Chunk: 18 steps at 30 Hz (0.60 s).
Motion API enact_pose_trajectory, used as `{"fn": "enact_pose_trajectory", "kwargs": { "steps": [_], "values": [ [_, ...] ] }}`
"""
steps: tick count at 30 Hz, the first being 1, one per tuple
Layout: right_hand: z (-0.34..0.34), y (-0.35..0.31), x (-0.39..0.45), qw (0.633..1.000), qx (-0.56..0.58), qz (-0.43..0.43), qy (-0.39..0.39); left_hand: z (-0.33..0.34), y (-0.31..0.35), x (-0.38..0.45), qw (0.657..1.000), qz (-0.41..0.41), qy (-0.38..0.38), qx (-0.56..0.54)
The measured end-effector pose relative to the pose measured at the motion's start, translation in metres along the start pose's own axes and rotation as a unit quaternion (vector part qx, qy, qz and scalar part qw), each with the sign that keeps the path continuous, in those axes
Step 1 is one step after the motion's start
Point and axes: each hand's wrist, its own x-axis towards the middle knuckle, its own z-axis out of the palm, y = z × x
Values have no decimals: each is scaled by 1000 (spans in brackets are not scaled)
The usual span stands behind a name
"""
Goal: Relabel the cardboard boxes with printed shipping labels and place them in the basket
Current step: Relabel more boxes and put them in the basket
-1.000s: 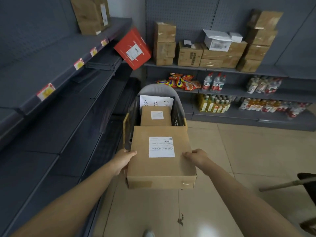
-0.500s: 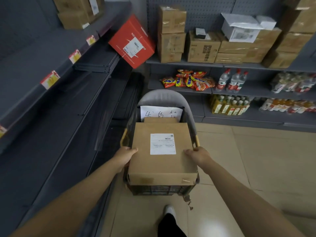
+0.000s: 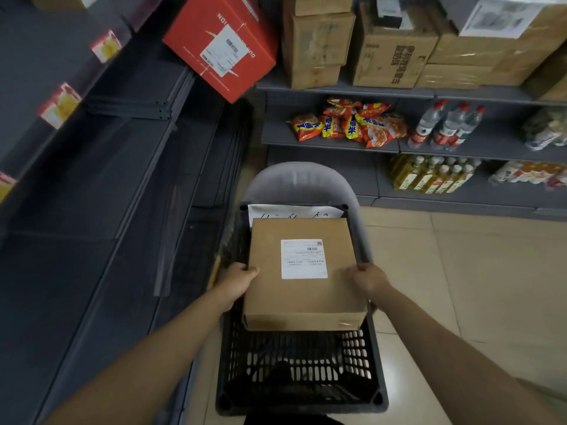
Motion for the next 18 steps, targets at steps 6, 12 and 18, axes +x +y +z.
{"fn": "enact_pose_trajectory", "kwargs": {
  "steps": [6, 12, 18],
  "values": [
    [13, -19, 45, 999, -21, 26, 8, -1, 21, 53, 999, -14, 15, 46],
    [19, -20, 86, 997, -58, 55, 3, 15, 26, 88, 998, -25, -3, 54],
    [37, -17, 102, 990, -136, 16, 24, 21, 21, 104, 998, -42, -2, 39]
  ]
}}
